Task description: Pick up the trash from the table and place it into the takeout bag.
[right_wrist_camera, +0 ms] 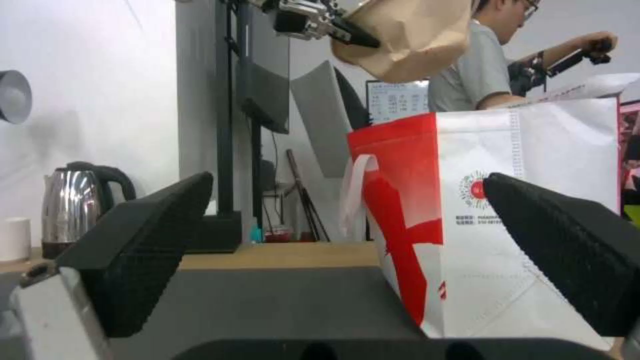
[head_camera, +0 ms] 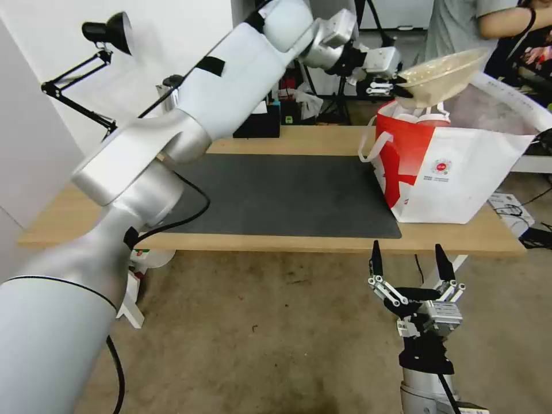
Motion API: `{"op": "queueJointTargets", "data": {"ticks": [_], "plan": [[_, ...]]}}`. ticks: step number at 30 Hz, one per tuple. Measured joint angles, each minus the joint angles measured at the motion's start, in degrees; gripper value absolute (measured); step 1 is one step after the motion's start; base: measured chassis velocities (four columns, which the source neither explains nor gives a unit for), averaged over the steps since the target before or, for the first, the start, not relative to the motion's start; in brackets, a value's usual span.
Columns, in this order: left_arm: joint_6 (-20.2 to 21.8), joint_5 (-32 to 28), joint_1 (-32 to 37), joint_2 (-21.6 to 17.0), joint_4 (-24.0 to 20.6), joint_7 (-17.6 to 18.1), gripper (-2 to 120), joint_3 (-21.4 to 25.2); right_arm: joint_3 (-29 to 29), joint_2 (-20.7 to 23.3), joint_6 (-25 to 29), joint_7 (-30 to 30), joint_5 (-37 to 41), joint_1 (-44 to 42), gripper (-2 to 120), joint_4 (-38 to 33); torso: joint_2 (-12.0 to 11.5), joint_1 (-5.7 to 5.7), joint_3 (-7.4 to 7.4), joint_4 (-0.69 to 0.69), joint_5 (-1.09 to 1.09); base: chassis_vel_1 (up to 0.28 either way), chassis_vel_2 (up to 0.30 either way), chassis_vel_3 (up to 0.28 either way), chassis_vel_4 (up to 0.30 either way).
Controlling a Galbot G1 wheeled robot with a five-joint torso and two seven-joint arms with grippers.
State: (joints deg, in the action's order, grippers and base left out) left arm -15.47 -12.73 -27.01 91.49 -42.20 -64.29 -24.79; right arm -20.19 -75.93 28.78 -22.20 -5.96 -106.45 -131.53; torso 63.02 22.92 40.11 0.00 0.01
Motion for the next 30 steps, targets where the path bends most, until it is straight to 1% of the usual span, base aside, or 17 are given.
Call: {"op": "queueJointTargets", "data": {"ticks": [12,13,14,15,16,17,18,19,24,25,27,29,30], "plan": [[-0.3,-0.2,0.5,-0.1,-0.4,1.0,2,-0.6,0.0,0.0,0.0,0.0,0.0,0.0,100,0.0,0.0,0.00,0.00,0.01,-0.01,0.000,0.000,0.000,0.000],[-0.3,-0.2,0.5,-0.1,-0.4,1.0,4,-0.6,0.0,0.0,0.0,0.0,0.0,0.0,100,0.0,0.0,0.00,0.00,0.01,-0.01,0.000,0.000,0.000,0.000],[-0.5,0.0,0.5,-0.2,-0.4,1.2,10,-0.6,0.0,0.0,0.0,0.0,0.0,0.0,100,0.0,0.0,0.00,0.00,0.00,-0.01,0.000,0.000,0.000,0.000],[-0.5,0.0,0.5,-0.2,-0.4,1.2,10,-0.6,0.0,0.0,0.0,0.0,0.0,0.0,100,0.0,0.0,0.00,0.00,0.00,-0.01,0.000,0.000,0.000,0.000],[-0.7,0.2,0.6,-0.2,-0.4,1.3,15,-0.6,0.0,0.0,0.0,0.0,0.0,0.0,100,0.0,0.0,0.00,0.00,0.01,-0.01,0.000,0.000,0.000,0.000],[-0.8,0.2,0.6,-0.2,-0.4,1.4,17,-0.6,0.0,0.0,0.0,0.0,0.0,0.0,100,0.0,0.0,0.00,0.00,0.00,-0.02,0.000,0.000,0.000,0.000],[-0.8,0.3,0.6,-0.2,-0.3,1.5,23,-0.6,0.0,0.0,0.0,0.0,0.0,0.0,100,0.0,0.0,0.00,0.00,0.00,-0.01,0.000,0.000,0.000,0.000],[-0.8,0.3,0.6,-0.2,-0.3,1.5,23,-0.6,0.0,0.0,0.0,0.0,0.0,0.0,100,0.0,0.0,0.00,0.00,0.00,-0.01,0.000,0.000,0.000,0.000],[-1.0,0.3,0.7,-0.2,-0.3,2.3,46,-1.0,0.0,0.0,0.0,0.0,0.0,0.0,100,0.0,0.0,0.00,0.00,0.00,-0.01,0.000,0.000,0.000,0.000],[-1.0,0.3,0.7,-0.2,-0.3,2.3,46,-1.0,0.0,0.0,0.0,0.0,0.0,0.0,100,0.0,0.0,0.00,0.00,0.00,-0.01,0.000,0.000,0.000,0.000],[-1.1,0.3,0.8,-0.2,-0.3,2.8,53,-1.2,0.0,0.0,0.0,0.0,0.0,0.0,100,0.0,0.0,0.00,0.00,0.00,-0.01,0.000,0.000,0.000,0.000],[-1.1,0.3,0.8,-0.2,-0.3,2.9,65,-1.3,0.0,0.0,0.0,0.0,0.0,0.0,100,0.0,0.0,0.00,0.00,0.00,-0.01,0.000,0.000,0.000,0.000],[-1.1,0.3,0.8,-0.2,-0.3,2.9,65,-1.3,0.0,0.0,0.0,0.0,0.0,0.0,100,0.0,0.0,0.00,0.00,0.00,-0.01,0.000,0.000,0.000,0.000]]}}
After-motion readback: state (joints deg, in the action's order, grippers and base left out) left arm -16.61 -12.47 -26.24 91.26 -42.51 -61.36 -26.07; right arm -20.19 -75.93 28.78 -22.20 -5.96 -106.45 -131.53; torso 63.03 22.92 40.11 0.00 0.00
